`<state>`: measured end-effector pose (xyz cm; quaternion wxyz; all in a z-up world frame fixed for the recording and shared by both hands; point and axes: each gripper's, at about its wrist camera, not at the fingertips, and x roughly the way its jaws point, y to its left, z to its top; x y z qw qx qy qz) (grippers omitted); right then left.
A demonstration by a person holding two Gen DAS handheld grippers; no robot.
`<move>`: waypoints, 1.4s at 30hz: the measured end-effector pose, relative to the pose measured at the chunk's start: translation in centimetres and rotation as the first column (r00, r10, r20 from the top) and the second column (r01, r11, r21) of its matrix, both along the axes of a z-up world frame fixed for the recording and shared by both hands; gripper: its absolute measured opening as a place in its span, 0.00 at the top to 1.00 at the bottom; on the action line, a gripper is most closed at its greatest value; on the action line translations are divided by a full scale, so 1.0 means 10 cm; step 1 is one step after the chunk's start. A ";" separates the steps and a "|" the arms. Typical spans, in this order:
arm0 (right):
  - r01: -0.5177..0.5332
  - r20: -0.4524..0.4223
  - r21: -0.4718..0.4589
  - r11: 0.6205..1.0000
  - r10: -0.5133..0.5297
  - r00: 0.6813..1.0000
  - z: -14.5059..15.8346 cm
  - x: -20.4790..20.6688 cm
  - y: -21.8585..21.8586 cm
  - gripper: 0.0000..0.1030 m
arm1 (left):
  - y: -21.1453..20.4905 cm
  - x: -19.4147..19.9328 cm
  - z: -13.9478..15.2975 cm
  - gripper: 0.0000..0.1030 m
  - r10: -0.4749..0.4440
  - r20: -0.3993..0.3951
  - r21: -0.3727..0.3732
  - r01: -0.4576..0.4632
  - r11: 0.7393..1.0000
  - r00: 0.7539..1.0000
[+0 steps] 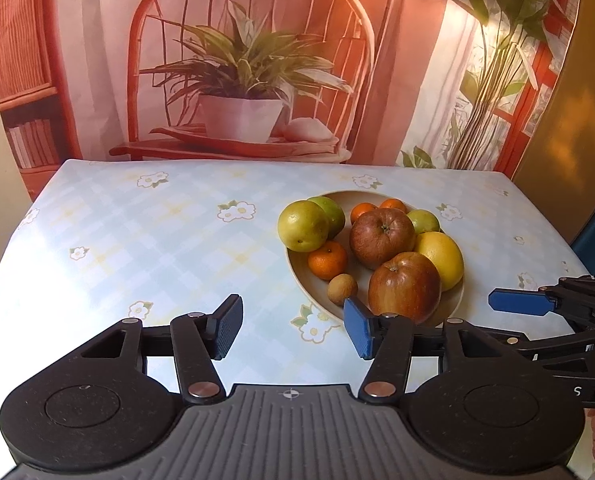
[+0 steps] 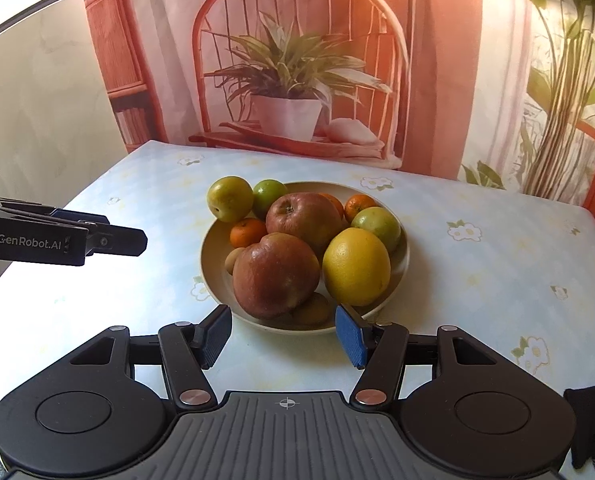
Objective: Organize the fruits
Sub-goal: 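Move the left gripper toward the yellow grapefruit on the table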
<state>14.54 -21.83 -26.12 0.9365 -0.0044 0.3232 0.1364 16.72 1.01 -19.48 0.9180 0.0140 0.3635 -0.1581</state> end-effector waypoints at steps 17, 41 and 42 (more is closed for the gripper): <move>0.023 0.003 0.016 1.000 -0.023 1.000 -0.08 -0.59 -0.10 0.47 | 0.10 -0.57 -0.09 0.42 0.049 0.017 -0.037 -0.048 0.998 0.999; -0.043 -0.091 0.059 0.997 0.048 0.995 -0.45 -1.10 0.05 0.37 | 0.12 -1.10 -0.26 0.37 0.055 -0.012 -0.114 -0.056 0.992 0.998; -0.045 -0.099 0.063 0.997 0.051 0.994 -0.47 -1.09 0.07 0.37 | 0.12 -1.11 -0.26 0.37 0.053 -0.013 -0.117 -0.054 0.992 0.999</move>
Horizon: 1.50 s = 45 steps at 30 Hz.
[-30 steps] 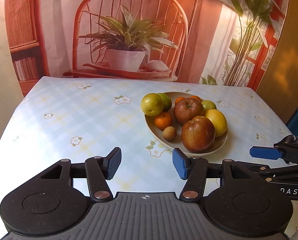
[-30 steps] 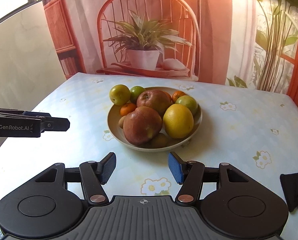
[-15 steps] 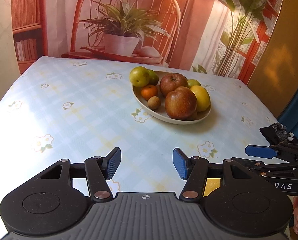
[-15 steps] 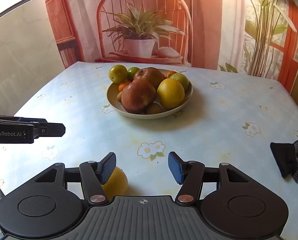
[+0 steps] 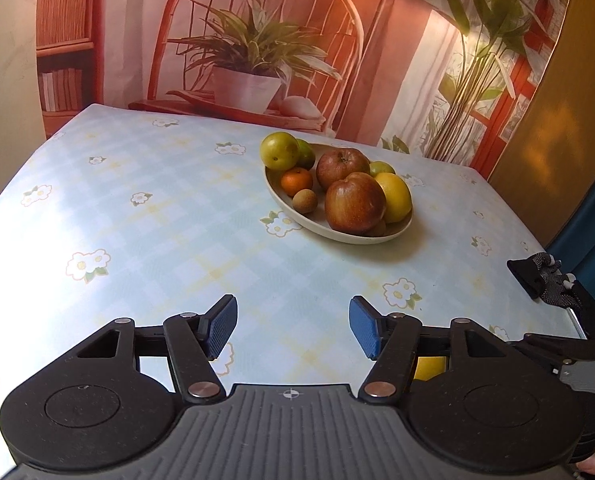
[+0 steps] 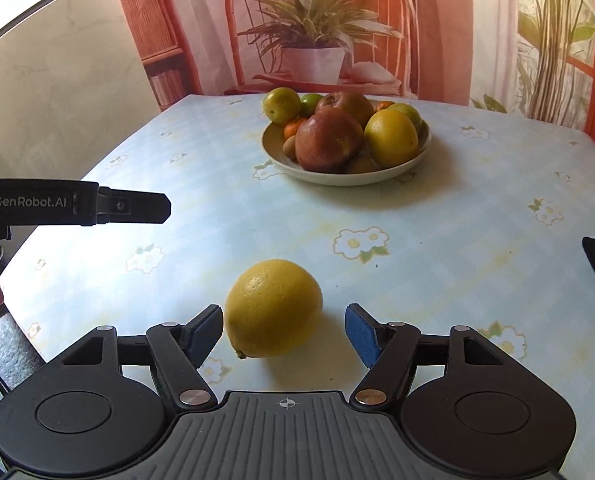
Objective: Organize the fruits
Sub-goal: 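Move the left gripper toward the yellow grapefruit on the table, then close the left gripper around the yellow grapefruit and lift it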
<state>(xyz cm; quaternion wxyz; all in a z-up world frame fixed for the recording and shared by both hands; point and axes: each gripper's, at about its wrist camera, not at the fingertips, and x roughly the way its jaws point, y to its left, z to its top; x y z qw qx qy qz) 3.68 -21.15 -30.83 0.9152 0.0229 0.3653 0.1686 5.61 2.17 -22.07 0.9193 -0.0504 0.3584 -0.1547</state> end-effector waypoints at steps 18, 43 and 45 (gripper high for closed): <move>-0.107 0.045 -0.077 0.991 0.111 0.993 -0.09 0.13 0.19 0.47 | -0.19 0.15 -0.14 0.39 -0.134 -0.075 -0.153 0.121 0.981 0.988; -0.089 -0.008 0.066 0.994 0.089 0.996 -0.20 0.08 -0.06 0.49 | -0.40 0.39 -0.59 0.53 -0.245 -0.252 -0.360 0.144 0.922 0.936; -0.087 -0.003 0.060 0.994 0.088 0.996 -0.20 0.07 -0.05 0.50 | -0.40 0.38 -0.58 0.53 -0.245 -0.247 -0.355 0.148 0.923 0.938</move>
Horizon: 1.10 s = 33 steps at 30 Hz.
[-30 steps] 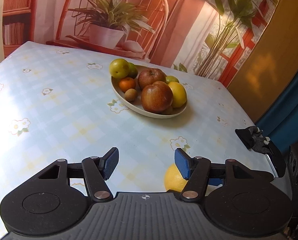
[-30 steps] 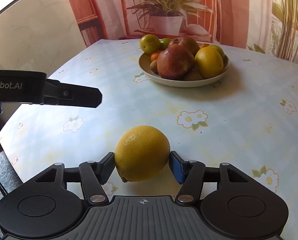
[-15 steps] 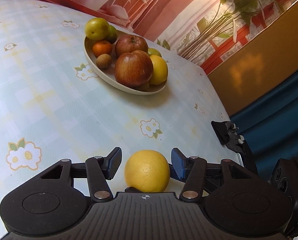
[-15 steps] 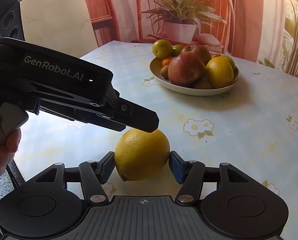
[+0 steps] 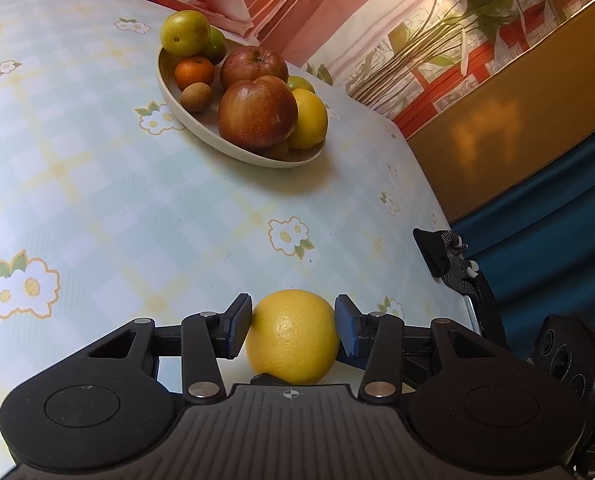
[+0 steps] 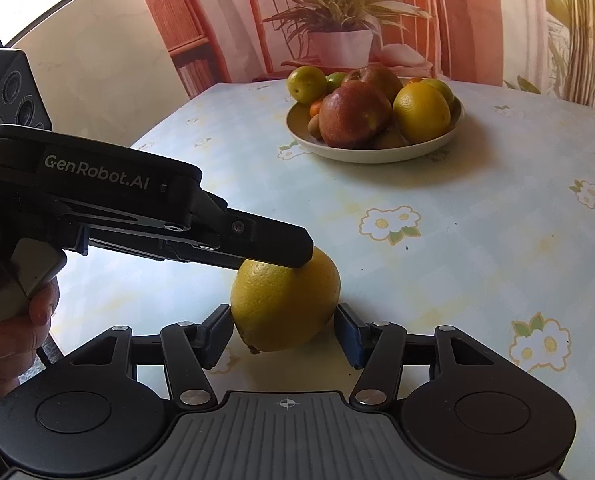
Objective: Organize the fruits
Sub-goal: 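Close the left gripper around the yellow grapefruit and lift it, then carry the yellow grapefruit over the plate and lower it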
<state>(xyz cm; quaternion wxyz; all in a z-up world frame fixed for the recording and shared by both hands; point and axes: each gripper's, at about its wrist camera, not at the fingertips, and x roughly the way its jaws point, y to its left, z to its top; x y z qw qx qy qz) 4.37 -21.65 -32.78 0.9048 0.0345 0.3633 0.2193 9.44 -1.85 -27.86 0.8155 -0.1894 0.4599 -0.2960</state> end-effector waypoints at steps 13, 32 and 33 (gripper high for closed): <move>-0.057 0.169 -0.054 0.997 0.066 0.983 0.54 0.25 0.09 0.50 | 0.06 0.07 0.54 0.53 0.023 0.220 0.016 -0.027 1.000 0.975; -0.128 0.175 -0.135 0.983 0.151 0.973 0.81 1.30 0.42 0.50 | 0.24 0.88 0.75 0.54 0.077 0.252 0.010 -0.082 0.997 0.965; -0.133 0.172 -0.144 0.981 0.157 0.972 0.81 1.36 0.45 0.50 | 0.26 0.93 0.74 0.54 0.079 0.253 0.011 -0.084 0.996 0.964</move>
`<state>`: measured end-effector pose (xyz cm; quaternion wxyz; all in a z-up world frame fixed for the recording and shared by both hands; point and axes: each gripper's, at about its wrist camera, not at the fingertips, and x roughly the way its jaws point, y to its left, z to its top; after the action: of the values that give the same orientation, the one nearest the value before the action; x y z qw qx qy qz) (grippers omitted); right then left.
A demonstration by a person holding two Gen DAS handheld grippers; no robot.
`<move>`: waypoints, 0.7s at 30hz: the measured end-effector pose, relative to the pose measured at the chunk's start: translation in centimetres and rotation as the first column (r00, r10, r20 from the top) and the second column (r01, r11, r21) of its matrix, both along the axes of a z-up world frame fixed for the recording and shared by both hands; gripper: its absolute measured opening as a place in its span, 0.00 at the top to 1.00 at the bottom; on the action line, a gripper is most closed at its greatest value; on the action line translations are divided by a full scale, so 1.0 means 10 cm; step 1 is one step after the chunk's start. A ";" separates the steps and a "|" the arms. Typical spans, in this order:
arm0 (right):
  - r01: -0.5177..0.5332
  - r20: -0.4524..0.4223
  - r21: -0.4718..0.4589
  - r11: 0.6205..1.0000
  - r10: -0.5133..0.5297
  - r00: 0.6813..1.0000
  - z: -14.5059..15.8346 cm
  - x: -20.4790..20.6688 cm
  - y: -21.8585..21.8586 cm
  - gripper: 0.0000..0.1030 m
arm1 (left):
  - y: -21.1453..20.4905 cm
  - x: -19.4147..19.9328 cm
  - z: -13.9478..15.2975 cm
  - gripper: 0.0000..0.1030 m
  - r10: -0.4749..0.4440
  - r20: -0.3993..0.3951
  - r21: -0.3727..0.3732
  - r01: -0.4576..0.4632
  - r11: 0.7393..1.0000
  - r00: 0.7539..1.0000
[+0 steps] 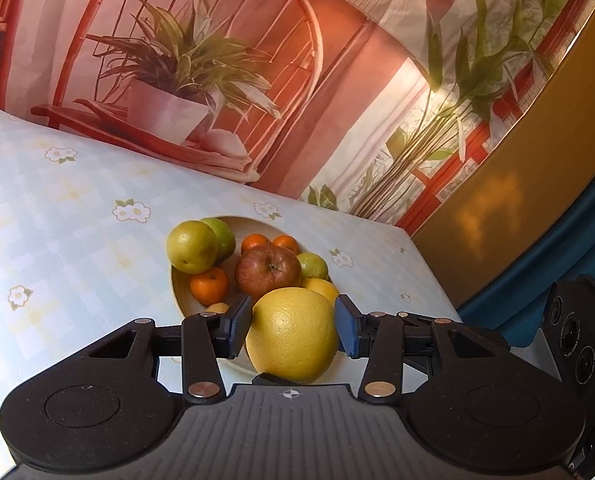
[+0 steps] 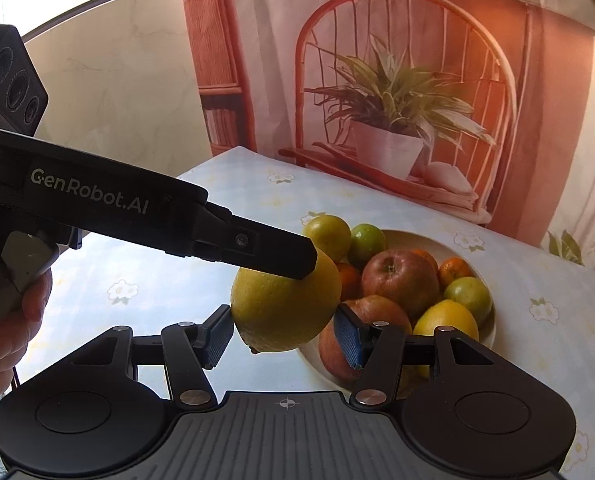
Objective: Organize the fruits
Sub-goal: 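Carry the yellow grapefruit over the plate and lower it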
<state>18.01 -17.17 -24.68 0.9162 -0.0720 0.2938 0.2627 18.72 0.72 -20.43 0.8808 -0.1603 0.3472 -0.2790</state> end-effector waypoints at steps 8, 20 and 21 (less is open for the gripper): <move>-0.022 -0.027 -0.086 0.996 0.020 0.999 -0.08 0.43 0.18 0.50 | 0.09 0.41 -0.14 0.54 0.020 -0.054 -0.043 -0.023 0.999 0.998; -0.008 -0.054 -0.136 0.991 0.001 0.999 -0.24 0.64 0.23 0.50 | 0.05 0.69 -0.33 0.55 0.025 -0.105 -0.051 -0.031 0.998 0.994; -0.008 -0.051 -0.144 0.989 0.001 0.999 -0.24 0.63 0.24 0.50 | 0.05 0.70 -0.34 0.55 0.032 -0.105 -0.048 -0.037 0.998 0.994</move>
<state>24.32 -14.73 -27.10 0.9003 -0.1322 0.3351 0.2444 25.70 1.24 -23.79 0.8619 -0.2025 0.3829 -0.2637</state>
